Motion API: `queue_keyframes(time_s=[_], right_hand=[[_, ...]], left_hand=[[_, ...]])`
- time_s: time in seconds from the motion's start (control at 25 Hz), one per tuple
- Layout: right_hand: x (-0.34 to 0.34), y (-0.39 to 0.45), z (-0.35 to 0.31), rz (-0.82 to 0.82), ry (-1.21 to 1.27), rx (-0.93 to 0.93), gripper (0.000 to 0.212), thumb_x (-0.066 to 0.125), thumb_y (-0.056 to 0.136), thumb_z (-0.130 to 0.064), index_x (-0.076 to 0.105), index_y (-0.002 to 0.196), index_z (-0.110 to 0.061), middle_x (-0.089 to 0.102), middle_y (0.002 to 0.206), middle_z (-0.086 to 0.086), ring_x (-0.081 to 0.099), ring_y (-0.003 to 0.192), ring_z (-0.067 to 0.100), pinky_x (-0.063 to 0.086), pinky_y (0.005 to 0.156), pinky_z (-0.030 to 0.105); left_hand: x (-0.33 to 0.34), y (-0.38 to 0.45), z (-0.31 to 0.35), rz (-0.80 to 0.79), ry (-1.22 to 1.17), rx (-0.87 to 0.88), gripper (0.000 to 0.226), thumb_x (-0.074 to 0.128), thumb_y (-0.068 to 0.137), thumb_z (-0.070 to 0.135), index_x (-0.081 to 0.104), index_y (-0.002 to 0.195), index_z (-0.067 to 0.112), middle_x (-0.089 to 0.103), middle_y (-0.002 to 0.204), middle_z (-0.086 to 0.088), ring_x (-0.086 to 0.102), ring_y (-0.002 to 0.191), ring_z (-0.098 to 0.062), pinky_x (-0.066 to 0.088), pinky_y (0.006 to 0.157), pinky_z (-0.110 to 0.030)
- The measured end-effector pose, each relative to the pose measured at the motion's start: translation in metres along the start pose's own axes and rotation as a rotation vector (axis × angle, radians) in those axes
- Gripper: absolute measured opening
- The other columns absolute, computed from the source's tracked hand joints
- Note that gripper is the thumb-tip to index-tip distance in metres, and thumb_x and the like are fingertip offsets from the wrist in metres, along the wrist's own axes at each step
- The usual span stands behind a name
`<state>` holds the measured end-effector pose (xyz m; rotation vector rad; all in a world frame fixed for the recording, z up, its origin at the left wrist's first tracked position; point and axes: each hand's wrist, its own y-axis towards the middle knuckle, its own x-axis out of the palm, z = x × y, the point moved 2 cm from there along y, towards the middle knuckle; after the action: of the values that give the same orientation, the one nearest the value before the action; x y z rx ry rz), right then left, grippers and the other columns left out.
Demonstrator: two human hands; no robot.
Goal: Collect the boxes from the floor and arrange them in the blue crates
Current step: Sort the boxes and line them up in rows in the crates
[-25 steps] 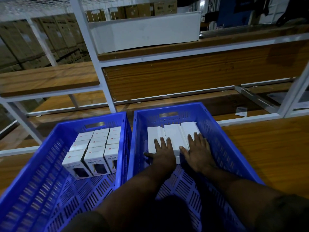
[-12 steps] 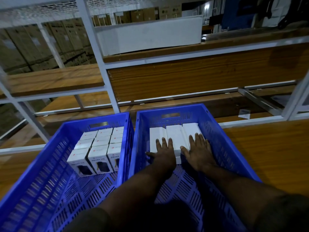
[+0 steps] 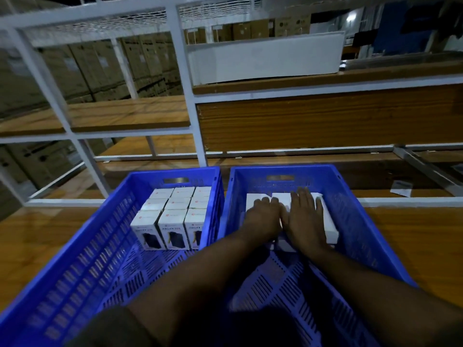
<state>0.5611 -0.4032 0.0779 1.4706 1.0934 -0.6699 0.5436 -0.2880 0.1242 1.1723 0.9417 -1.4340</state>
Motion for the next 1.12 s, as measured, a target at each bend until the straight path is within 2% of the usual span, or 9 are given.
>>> queue_keyframes(time_s=[0.04, 0.12, 0.24, 0.36, 0.52, 0.6, 0.8, 0.96, 1.12], right_hand=[[-0.005, 0.007, -0.01, 0.026, 0.069, -0.025, 0.06, 0.034, 0.1, -0.043, 0.044, 0.143, -0.003, 0.04, 0.152, 0.019, 0.031, 0.145, 0.031, 0.022, 0.119, 0.05], [-0.017, 0.019, -0.039, 0.068, 0.223, -0.071, 0.053, 0.044, 0.1, -0.035, 0.042, 0.144, -0.004, 0.04, 0.152, 0.018, 0.032, 0.143, 0.031, 0.022, 0.12, 0.045], [-0.041, 0.025, -0.093, 0.168, 0.467, -0.162, 0.045, 0.042, 0.103, -0.033, 0.048, 0.138, -0.005, 0.047, 0.145, 0.014, 0.038, 0.138, 0.03, 0.027, 0.117, 0.044], [-0.06, 0.03, -0.141, 0.151, 0.566, -0.272, 0.038, 0.042, 0.099, -0.033, 0.056, 0.124, -0.007, 0.055, 0.129, 0.011, 0.046, 0.125, 0.03, 0.037, 0.106, 0.04], [-0.048, 0.04, -0.197, -0.246, 0.381, -0.398, 0.044, 0.049, 0.099, -0.037, 0.052, 0.128, -0.004, 0.052, 0.13, 0.015, 0.046, 0.123, 0.03, 0.039, 0.099, 0.039], [-0.036, 0.04, -0.219, -0.365, 0.304, -0.416, 0.044, 0.046, 0.101, -0.035, 0.051, 0.128, 0.0, 0.051, 0.133, 0.019, 0.044, 0.126, 0.033, 0.035, 0.101, 0.037], [0.005, 0.038, -0.263, -0.575, 0.132, -0.244, 0.058, 0.032, 0.106, -0.032, 0.026, 0.149, 0.006, 0.017, 0.158, 0.027, 0.011, 0.148, 0.039, 0.011, 0.12, 0.042], [0.04, 0.049, -0.272, -0.747, 0.087, 0.013, 0.076, 0.03, 0.103, -0.049, 0.001, 0.156, -0.002, -0.01, 0.163, 0.019, -0.009, 0.15, 0.036, 0.004, 0.123, 0.046], [0.067, 0.045, -0.275, -0.822, -0.005, -0.007, 0.079, 0.021, 0.101, -0.058, -0.009, 0.156, -0.01, -0.021, 0.161, 0.018, -0.019, 0.149, 0.034, -0.009, 0.121, 0.048]], left_hand=[[-0.015, -0.007, -0.002, 0.142, -0.057, 0.047, 0.035, 0.056, 0.096, 0.019, 0.055, 0.129, 0.007, 0.061, 0.127, -0.015, 0.059, 0.118, -0.032, 0.053, 0.091, -0.044], [-0.047, -0.023, -0.015, 0.382, -0.162, 0.055, 0.016, 0.055, 0.097, 0.018, 0.065, 0.108, 0.011, 0.071, 0.103, -0.007, 0.067, 0.095, -0.022, 0.054, 0.083, -0.037], [-0.087, -0.041, -0.049, 0.591, -0.211, -0.071, 0.016, 0.053, 0.097, 0.019, 0.068, 0.104, 0.017, 0.071, 0.099, 0.001, 0.065, 0.087, -0.015, 0.052, 0.075, -0.031], [-0.107, -0.052, -0.104, 0.688, -0.183, -0.213, 0.023, 0.048, 0.096, 0.019, 0.068, 0.108, 0.019, 0.073, 0.106, -0.002, 0.066, 0.096, -0.023, 0.049, 0.077, -0.035], [-0.096, -0.052, -0.19, 0.563, -0.122, -0.339, 0.028, 0.049, 0.099, 0.019, 0.061, 0.122, 0.01, 0.065, 0.123, -0.012, 0.06, 0.115, -0.032, 0.048, 0.089, -0.04], [-0.08, -0.053, -0.228, 0.438, -0.11, -0.37, 0.037, 0.053, 0.099, 0.023, 0.055, 0.131, 0.004, 0.056, 0.134, -0.017, 0.052, 0.126, -0.035, 0.044, 0.1, -0.043], [-0.039, -0.053, -0.317, 0.248, -0.095, -0.481, 0.067, 0.049, 0.094, 0.047, 0.047, 0.142, 0.001, 0.044, 0.149, -0.023, 0.037, 0.141, -0.037, 0.033, 0.115, -0.049], [-0.026, -0.048, -0.33, 0.092, -0.199, -0.511, 0.075, 0.042, 0.103, 0.045, 0.015, 0.157, 0.001, 0.013, 0.166, -0.021, 0.009, 0.154, -0.031, 0.011, 0.124, -0.037], [-0.018, -0.038, -0.322, -0.022, -0.077, -0.449, 0.072, 0.02, 0.104, 0.057, 0.004, 0.161, 0.016, -0.007, 0.169, -0.004, -0.009, 0.155, -0.03, 0.008, 0.124, -0.053]])
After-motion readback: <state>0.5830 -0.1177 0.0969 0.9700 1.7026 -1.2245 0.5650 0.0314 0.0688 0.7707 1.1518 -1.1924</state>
